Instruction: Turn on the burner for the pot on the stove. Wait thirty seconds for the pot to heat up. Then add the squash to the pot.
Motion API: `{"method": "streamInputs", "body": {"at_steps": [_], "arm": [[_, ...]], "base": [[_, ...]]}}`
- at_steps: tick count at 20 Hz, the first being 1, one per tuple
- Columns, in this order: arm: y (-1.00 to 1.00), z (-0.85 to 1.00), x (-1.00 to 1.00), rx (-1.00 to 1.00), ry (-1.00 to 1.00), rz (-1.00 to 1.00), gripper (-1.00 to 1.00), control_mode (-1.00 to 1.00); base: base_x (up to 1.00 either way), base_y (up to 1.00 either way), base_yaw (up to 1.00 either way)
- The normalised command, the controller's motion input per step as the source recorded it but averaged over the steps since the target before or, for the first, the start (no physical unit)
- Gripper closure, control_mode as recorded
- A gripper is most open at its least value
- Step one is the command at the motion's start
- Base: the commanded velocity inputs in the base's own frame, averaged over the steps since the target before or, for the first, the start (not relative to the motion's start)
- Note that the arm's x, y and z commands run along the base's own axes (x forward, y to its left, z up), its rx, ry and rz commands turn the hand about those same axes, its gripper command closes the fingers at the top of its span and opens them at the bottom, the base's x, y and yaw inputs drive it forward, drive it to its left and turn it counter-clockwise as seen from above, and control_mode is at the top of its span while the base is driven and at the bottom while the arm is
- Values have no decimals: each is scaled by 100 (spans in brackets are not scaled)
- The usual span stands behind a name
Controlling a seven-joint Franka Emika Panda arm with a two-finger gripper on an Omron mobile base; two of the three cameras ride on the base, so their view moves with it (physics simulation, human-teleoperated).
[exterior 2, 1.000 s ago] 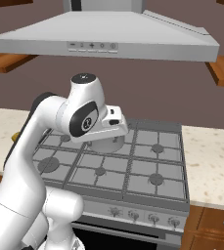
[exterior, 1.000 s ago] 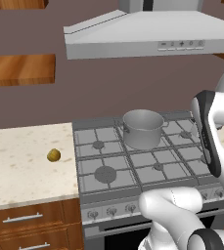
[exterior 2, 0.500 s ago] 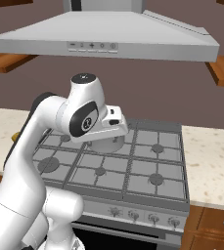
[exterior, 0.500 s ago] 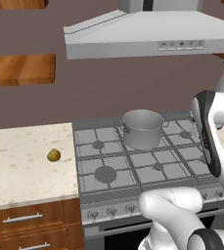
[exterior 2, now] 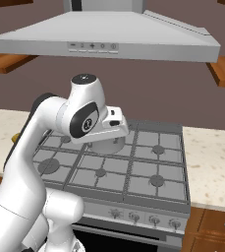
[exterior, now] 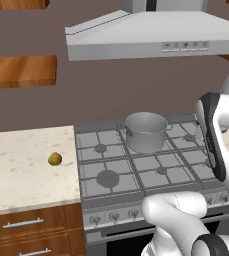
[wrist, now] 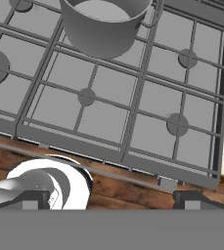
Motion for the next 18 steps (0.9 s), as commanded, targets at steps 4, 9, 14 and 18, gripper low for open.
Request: {"method": "streamInputs", "body": {"at_steps": [4,9,14,18], "arm": [[0,0,0,0,0,0,-100,-100],[0,0,0,0,0,0,-100,-100],[0,0,0,0,0,0,-100,-100],[0,0,0,0,0,0,-100,-100]], "base": [[0,0,0],[0,0,0],[0,0,0],[0,0,0]]}}
